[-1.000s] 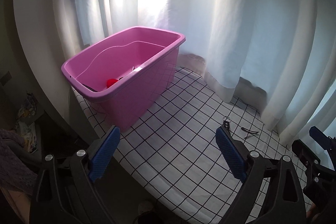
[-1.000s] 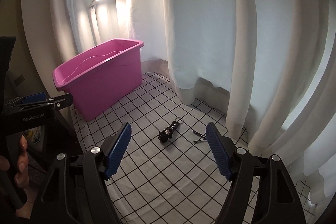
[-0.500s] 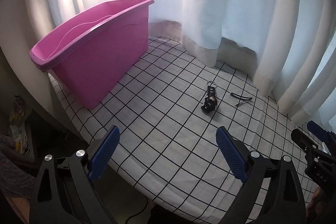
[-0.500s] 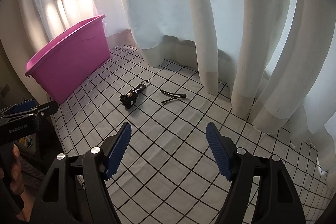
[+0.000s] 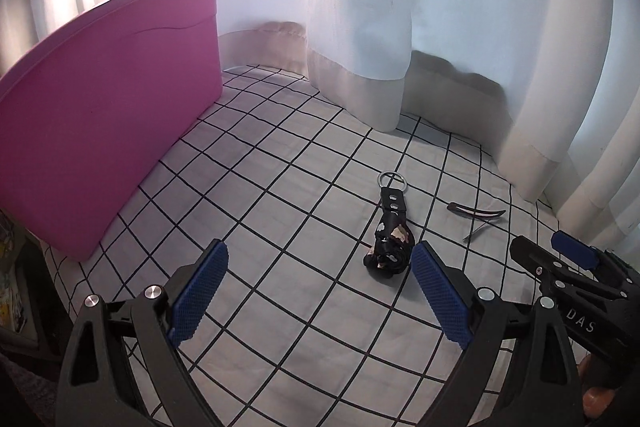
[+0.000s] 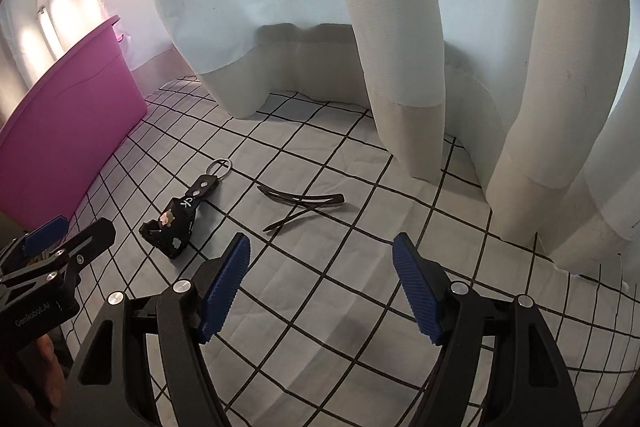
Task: Organize jewelry
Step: 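Move the left tool to the black keychain while the right tool approaches the dark hair clip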
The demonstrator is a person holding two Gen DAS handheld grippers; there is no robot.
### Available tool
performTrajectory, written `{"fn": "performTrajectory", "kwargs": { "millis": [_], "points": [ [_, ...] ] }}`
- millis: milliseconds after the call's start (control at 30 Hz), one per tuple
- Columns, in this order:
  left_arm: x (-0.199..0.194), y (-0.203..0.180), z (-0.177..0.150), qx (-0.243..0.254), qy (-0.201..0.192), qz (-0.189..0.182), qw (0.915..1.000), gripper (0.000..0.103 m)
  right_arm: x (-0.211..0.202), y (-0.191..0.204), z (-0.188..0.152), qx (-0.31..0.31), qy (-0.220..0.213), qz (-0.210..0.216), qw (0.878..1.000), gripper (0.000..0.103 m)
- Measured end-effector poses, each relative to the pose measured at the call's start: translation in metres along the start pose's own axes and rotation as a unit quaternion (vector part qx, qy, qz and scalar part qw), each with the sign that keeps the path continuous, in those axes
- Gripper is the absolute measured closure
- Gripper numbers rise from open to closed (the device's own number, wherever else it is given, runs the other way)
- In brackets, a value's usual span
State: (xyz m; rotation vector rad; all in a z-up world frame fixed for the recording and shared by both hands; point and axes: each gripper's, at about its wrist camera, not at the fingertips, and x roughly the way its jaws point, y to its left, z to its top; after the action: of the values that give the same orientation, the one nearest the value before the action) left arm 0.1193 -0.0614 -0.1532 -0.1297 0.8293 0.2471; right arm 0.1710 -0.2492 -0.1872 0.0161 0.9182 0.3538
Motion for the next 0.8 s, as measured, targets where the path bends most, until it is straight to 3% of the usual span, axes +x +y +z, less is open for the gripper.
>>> {"fn": "performTrajectory", "kwargs": {
  "millis": [500,667,800],
  "points": [
    [0.040,-0.003,0.000,0.000,-0.007,-0.031,0.9995,0.012,0.051,0.007,0.014,-0.008,0.007,-0.037,0.999,0.033],
    [0.052,-0.010,0.001,0.005,0.003,-0.036,0.9993,0.012,0.061,0.015,0.017,-0.035,0.011,-0.064,0.997,0.032],
    [0.062,-0.014,0.001,0.007,0.013,-0.039,0.9991,0.012,0.064,0.015,0.020,-0.041,0.010,-0.062,0.997,0.032]
  ]
}}
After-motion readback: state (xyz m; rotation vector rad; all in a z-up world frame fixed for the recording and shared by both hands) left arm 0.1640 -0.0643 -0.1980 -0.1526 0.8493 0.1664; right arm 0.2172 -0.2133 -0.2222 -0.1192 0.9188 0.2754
